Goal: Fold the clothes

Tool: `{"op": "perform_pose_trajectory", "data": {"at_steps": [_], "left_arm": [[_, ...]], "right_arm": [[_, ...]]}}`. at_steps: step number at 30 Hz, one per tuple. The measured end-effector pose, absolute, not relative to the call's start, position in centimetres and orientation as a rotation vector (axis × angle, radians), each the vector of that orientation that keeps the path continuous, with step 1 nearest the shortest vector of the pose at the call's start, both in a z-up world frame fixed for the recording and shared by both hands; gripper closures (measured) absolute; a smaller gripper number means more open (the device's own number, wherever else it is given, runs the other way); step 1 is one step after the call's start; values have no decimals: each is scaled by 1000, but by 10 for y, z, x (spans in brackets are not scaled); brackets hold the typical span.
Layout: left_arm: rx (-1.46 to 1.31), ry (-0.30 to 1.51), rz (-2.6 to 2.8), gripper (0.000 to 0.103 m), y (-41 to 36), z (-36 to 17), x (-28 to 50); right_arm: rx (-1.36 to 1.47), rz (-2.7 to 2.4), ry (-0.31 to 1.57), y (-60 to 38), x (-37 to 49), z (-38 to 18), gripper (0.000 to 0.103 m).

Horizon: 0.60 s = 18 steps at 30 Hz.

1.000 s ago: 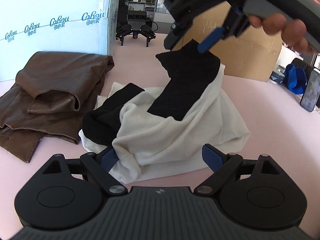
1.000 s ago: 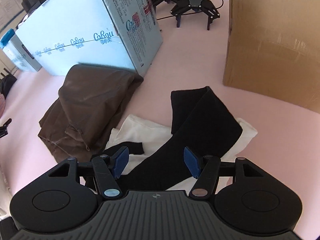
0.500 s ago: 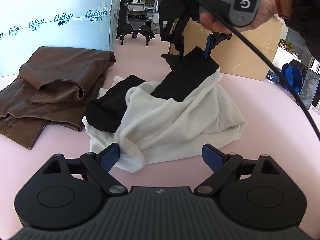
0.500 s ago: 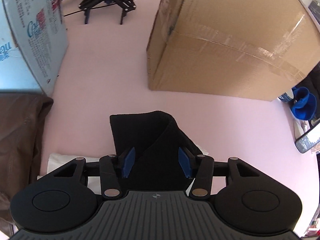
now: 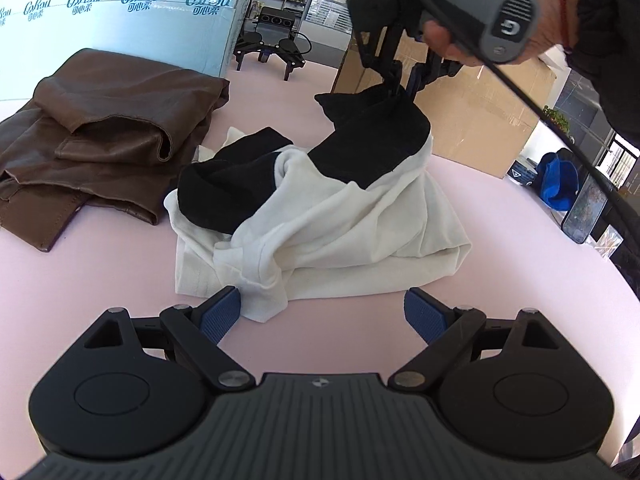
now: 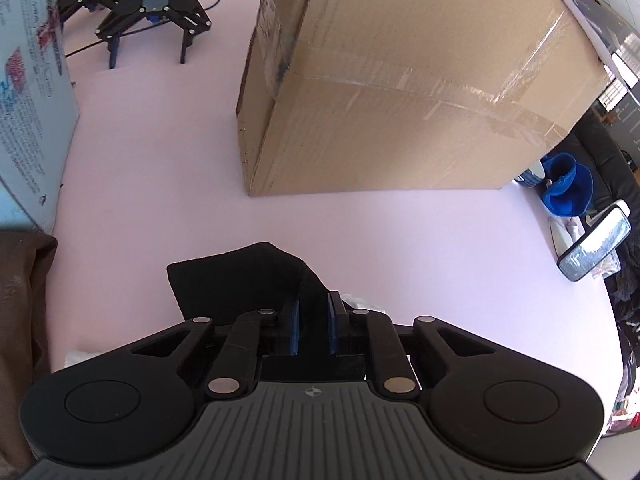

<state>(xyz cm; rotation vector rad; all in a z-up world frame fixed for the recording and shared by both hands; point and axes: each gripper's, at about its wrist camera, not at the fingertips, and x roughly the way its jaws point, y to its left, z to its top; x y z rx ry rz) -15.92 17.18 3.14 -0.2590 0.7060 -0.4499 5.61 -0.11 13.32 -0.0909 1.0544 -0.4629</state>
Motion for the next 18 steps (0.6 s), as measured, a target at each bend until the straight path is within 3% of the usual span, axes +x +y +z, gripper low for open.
{"op": "perform_pose_trajectory", "data": {"at_steps": [10, 18], "left_arm": [[-429, 514, -340, 15, 228, 30, -191], [-520, 468, -346, 15, 249, 25, -203]], "right_arm": [[-277, -49, 950, 77, -22, 198, 91], [-331, 168, 1030, 108, -53, 186, 91]]}}
